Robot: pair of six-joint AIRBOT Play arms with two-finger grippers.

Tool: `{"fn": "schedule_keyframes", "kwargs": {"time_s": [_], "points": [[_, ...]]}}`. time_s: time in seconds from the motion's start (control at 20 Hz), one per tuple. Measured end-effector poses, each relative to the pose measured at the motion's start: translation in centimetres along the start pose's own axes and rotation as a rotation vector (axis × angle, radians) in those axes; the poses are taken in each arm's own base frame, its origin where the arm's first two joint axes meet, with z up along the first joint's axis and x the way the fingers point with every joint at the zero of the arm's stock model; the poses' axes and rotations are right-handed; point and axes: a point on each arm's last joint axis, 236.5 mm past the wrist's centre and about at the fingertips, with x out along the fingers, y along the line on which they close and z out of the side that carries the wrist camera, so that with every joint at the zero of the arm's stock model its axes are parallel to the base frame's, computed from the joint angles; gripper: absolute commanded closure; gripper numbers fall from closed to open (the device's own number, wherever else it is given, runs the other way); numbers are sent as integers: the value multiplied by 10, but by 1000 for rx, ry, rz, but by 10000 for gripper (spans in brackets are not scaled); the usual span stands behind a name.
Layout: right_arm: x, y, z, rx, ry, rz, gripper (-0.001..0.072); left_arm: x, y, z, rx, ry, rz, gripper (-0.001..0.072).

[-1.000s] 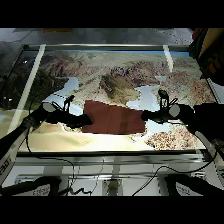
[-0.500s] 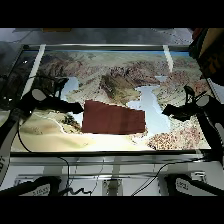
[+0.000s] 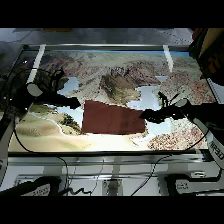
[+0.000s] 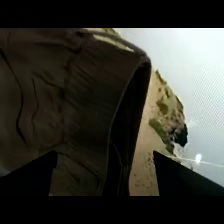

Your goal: Fold the clothes and pants, and hang the long-sleeved shirts on hangers.

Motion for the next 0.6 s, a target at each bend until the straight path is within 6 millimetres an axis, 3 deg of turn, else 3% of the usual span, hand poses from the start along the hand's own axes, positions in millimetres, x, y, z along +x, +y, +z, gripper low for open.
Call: {"fn": "schedule_keyframes", "kwargs": {"time_s": [0.15, 0.3, 0.4, 0.5, 0.6], "points": [[9, -9, 5, 81, -19, -40, 30, 0, 0, 1, 2, -1, 2, 49], [20, -13, -2, 130, 30, -30, 73, 0, 0, 0, 2, 0, 2, 49], [34, 7, -20, 175, 121, 75, 104, 0, 0, 0, 2, 0, 2, 49], [45, 21, -31, 159, 175, 138, 213, 0, 1, 0, 2, 0, 3, 49], [55, 31, -38, 98, 199, 169, 489, 0, 1, 0, 2, 0, 3, 50]]}}
